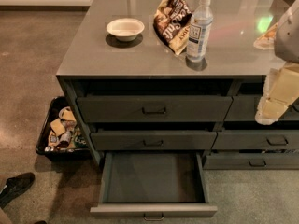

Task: Close bottom drawer

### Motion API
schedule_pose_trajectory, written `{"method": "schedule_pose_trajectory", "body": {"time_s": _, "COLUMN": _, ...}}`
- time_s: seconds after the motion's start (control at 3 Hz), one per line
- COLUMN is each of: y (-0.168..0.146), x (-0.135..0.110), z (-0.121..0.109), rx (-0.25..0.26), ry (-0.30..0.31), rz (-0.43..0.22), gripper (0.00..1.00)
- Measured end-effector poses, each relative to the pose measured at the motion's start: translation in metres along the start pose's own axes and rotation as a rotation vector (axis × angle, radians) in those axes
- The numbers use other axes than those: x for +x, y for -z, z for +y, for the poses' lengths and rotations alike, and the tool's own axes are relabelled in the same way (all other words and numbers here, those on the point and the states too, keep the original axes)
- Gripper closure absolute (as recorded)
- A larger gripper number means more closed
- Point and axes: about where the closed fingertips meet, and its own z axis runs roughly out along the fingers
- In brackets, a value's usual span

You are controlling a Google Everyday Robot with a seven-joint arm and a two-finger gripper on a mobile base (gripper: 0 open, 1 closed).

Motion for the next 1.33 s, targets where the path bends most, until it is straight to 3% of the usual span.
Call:
{"method": "schedule_pose_trajectory", "body": {"time_s": 0.67, "y": -0.002, "x": -0.002, "z": 0.002, "rx": 0.0, "ry": 0.015, "rz": 0.002, "gripper": 0.0}}
{"method": "schedule_pose_trajectory", "body": {"time_s": 1.33, "y": -0.07, "x": 0.015, "z": 0.031, "rx": -0.084, "ry": 0.024, "rz": -0.037, "gripper": 0.0}}
